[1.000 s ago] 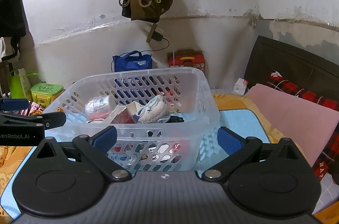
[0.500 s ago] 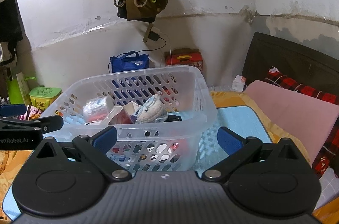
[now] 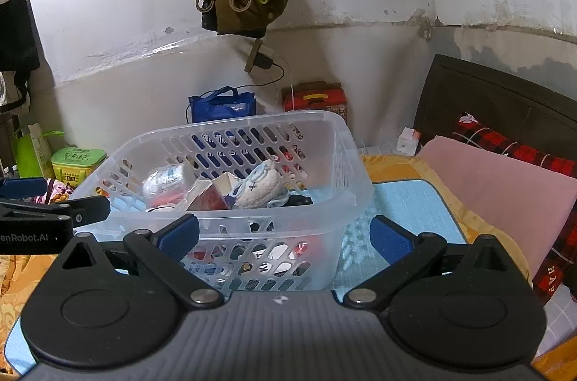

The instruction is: Organize objects

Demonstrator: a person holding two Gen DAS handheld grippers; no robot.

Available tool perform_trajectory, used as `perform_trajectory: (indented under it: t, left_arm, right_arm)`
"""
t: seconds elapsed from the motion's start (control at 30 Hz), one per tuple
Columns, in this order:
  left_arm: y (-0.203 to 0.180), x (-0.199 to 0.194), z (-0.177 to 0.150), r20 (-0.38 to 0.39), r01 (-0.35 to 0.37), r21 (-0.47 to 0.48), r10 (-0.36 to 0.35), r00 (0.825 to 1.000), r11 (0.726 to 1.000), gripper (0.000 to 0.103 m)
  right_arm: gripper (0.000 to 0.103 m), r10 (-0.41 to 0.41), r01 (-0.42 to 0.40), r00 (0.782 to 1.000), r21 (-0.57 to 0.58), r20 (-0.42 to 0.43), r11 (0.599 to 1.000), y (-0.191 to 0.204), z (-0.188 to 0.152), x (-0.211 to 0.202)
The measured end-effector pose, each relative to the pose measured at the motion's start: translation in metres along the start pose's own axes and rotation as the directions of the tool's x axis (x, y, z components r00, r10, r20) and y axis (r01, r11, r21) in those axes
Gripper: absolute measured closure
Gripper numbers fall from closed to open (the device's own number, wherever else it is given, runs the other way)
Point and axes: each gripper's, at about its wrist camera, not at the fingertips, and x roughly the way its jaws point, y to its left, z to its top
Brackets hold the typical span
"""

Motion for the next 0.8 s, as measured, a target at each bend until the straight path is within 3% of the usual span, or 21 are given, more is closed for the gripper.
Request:
perform_trajectory:
  t: [0.8]
  left_arm:
    - [-0.0046, 0.0017, -0.0012, 0.001, 0.003, 0.012, -0.003, 1.0, 1.0, 0.0]
  right_arm:
    - [0.0, -0.008, 0.008, 1.0, -0.003, 0.005, 1.0, -0.0026, -0.0005, -0.0022]
